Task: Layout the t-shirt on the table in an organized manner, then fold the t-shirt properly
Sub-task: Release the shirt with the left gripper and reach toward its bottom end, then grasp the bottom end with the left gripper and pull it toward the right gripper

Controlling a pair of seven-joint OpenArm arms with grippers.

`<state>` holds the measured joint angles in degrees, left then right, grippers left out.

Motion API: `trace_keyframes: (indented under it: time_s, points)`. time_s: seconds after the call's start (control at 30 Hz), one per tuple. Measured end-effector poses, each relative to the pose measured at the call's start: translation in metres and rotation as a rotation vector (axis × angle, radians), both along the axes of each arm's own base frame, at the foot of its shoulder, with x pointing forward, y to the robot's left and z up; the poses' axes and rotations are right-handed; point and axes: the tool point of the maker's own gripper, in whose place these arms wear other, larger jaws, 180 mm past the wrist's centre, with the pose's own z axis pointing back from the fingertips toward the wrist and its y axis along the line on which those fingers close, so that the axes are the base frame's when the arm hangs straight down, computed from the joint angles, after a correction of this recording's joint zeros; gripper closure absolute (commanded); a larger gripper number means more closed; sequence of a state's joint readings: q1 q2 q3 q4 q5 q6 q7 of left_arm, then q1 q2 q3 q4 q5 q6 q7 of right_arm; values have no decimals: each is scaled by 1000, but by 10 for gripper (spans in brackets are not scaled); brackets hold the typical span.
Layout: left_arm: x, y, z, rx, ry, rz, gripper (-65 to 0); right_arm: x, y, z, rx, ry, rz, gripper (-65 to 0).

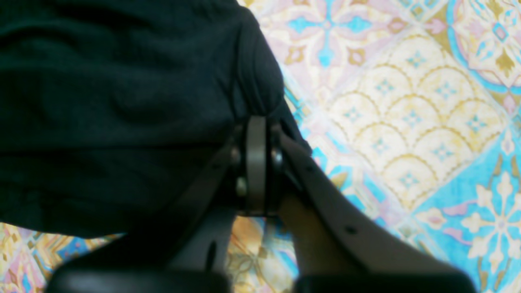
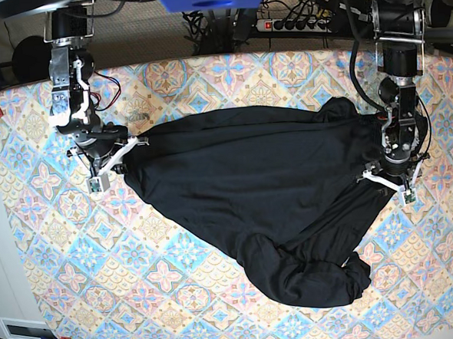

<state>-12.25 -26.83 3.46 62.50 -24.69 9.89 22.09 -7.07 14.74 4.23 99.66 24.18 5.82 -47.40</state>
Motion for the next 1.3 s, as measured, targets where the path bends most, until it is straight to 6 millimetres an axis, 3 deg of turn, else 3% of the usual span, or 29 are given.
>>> trace_keyframes:
  time_s: [0.33,0.43,0.5,0.7,0.77,0.87,1.07,1.3]
  points:
    - [-2,-16,-15,-46,10,13,-304,0,0,0,1,1,0,0]
    - [0,-11,-21,-48,11,21,-295,0,0,0,0,1,0,0]
    - [5,-9,-23,-51,16,43,-256,0,0,0,2,1,1,0]
    - [14,-13,-17,-66,-1,50,-25,0,0,0,0,2,0,0]
    - [16,-12,-12,-98,12,72,-3,0,0,0,0,1,0,0]
    - [27,-8,17,-131,-78,91,-23,0,0,0,1,-1,-1,0]
    - [53,11,114,-126,-348,118,-32,-1,-1,0,0,2,-3,0]
    - [90,17,200,-140,-539,131,-33,4,-1,4,5,-31,-7,0]
